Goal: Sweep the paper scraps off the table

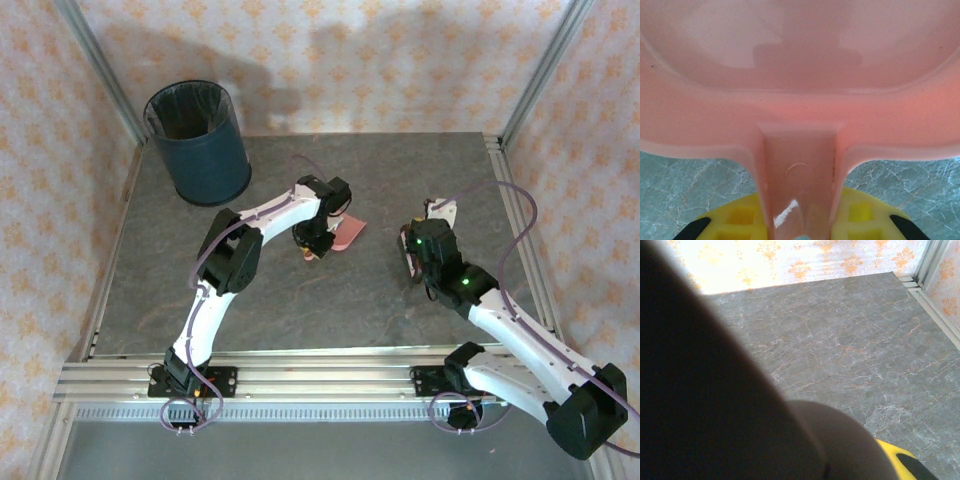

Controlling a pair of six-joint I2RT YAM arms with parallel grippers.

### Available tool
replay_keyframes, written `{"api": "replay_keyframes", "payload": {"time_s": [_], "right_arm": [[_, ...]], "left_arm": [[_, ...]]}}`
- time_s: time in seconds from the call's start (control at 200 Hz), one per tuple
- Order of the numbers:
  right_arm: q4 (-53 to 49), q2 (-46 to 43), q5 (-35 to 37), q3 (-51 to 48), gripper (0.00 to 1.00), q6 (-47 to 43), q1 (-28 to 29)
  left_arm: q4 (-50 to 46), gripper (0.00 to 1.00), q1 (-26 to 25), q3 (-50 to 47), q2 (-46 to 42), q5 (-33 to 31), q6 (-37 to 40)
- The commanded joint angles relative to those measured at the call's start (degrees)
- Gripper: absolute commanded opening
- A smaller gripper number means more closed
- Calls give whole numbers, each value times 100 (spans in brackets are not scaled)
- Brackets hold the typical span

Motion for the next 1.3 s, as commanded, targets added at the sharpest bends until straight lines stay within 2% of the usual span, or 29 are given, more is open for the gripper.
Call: {"api": "replay_keyframes", "payload": {"time_s": [0.0, 0.565, 0.701, 1.031, 1.296], "right_arm": [[91, -92, 197, -37, 0, 18, -28], [108, -79, 210, -55, 0, 23, -30], [150, -75, 199, -64, 0, 28, -25], [505, 151, 171, 71, 0, -350, -65], [1159, 917, -142, 562, 0, -1123, -102]], "left_arm": [[-32, 0, -42, -30, 22, -55, 114], [59, 32, -42, -218, -175, -218, 169], [11, 37, -42, -232, -267, -249, 210], [-130, 40, -42, -466, -915, -281, 281], [98, 40, 6, -1177, -2203, -323, 150]]}}
